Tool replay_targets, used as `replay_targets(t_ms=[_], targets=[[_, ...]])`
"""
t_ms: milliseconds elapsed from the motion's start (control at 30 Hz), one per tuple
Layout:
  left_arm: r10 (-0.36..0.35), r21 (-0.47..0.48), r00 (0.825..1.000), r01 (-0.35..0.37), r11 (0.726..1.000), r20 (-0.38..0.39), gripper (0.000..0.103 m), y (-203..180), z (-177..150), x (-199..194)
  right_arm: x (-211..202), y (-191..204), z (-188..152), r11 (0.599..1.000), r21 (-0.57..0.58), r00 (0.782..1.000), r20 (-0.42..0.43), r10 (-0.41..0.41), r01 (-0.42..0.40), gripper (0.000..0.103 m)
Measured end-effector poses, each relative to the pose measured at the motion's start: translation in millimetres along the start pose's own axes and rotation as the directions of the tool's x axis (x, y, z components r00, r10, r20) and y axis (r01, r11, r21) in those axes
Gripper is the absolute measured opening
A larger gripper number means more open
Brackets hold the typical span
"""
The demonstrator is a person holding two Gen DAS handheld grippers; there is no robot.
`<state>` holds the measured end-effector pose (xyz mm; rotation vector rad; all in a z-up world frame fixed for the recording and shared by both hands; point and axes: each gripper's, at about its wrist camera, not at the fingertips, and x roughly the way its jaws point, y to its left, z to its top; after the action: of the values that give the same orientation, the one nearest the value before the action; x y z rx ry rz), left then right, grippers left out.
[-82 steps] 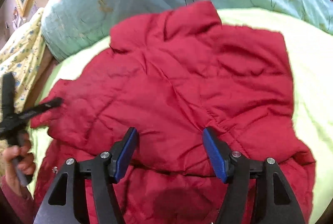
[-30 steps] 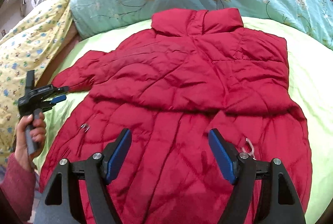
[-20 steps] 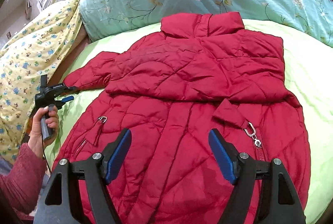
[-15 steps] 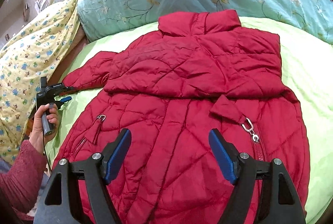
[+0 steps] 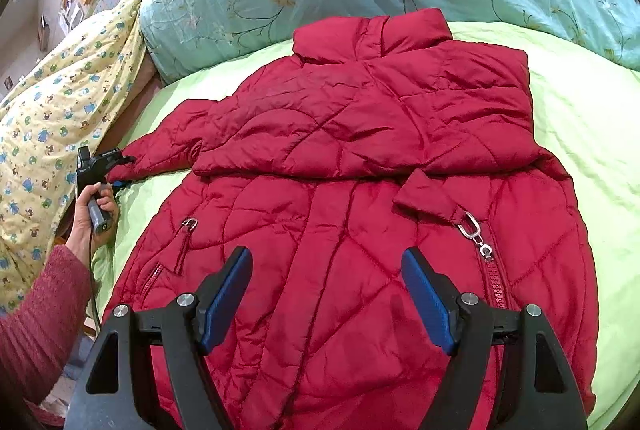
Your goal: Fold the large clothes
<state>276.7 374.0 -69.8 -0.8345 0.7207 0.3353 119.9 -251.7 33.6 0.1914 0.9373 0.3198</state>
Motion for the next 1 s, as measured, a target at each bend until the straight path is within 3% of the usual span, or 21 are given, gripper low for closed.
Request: replay_targets(t_ms=[100, 233, 400, 633, 767, 1000], targets=[[-0.037, 0.062, 0.999, 0.035, 0.997, 0.021, 0.016, -10.3, -1.3, -13.5, -1.7, -1.2, -0.5, 1.0, 0.003, 1.0, 0.002, 0.001, -0.001, 0.079], [-0.087, 0.133, 0.995, 0.079, 0.988, 0.057, 0.012, -22.1, -7.0, -42.3, -2.2, -3.1, 1.1, 1.0, 0.016, 1.0, 0.004, 0.009, -0.009, 0.079], [-0.206, 0.225, 0.975, 0.183, 0.957, 0.082, 0.012, -57.0, -21.7, -77.4, -4.0, -6.2, 2.8, 0.999, 0.035, 1.0, 0.016, 0.018, -0.018, 0.079], [-0.369, 0.363, 0.929, 0.336, 0.869, 0.024, 0.012, -120.2, -62.9, -108.6, -12.4, -11.7, 3.6, 0.998, 0.055, 0.999, 0.029, 0.024, -0.025, 0.079], [-0.421, 0.426, 0.906, 0.399, 0.812, -0.047, 0.012, -151.9, -91.6, -110.4, -20.3, -21.5, 5.3, 0.996, 0.087, 0.999, 0.044, 0.028, -0.032, 0.079], [-0.473, 0.455, 0.867, 0.488, 0.745, -0.156, 0.012, -190.2, -136.0, -108.6, -29.9, -36.1, 4.1, 0.991, 0.128, 0.997, 0.062, 0.037, -0.045, 0.079]])
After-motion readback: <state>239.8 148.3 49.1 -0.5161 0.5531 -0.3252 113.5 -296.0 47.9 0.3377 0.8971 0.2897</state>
